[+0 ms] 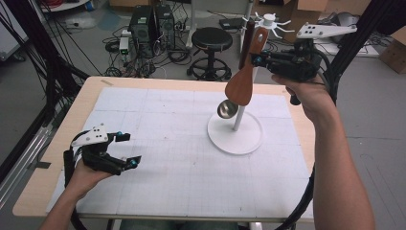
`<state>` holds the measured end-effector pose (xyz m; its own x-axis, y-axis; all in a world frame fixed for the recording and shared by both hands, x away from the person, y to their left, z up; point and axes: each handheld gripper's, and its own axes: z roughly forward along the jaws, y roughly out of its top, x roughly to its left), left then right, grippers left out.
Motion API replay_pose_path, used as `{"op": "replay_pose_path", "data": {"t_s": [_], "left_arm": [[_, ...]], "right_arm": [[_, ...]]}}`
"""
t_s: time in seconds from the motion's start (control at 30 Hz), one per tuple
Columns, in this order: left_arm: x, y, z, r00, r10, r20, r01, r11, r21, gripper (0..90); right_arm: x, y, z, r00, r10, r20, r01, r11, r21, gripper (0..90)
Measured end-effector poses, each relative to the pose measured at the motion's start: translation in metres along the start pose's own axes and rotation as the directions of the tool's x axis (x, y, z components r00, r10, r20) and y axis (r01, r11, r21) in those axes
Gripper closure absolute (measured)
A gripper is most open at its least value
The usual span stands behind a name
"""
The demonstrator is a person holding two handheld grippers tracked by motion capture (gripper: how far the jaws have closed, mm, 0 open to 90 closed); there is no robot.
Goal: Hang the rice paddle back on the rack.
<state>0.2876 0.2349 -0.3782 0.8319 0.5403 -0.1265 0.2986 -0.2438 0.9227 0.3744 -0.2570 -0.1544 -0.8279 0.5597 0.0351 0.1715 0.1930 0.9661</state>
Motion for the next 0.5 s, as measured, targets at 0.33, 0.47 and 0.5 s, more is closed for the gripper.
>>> {"op": "replay_pose_path", "data": {"t_s": [0.33,0.47,0.5], "left_arm": [[0.0001,0.0001,-0.0004,1.0,0.001,0.002,-0.001,1.0,0.001,6.6],[0.0002,0.0001,-0.0003,1.0,0.0,0.004,0.0,1.0,0.002,6.6],[0.0002,0.0001,-0.0005,1.0,0.002,0.001,-0.002,1.0,0.001,6.6]], "right_arm": [[-0.004,-0.0055,0.0019,0.9996,0.014,0.025,-0.014,1.0,0.014,82.8],[-0.0035,-0.0062,0.0024,0.9993,0.011,0.035,-0.011,1.0,0.01,82.8],[-0.0036,-0.0069,0.0024,0.9993,0.011,0.035,-0.011,1.0,0.006,82.7]]}}
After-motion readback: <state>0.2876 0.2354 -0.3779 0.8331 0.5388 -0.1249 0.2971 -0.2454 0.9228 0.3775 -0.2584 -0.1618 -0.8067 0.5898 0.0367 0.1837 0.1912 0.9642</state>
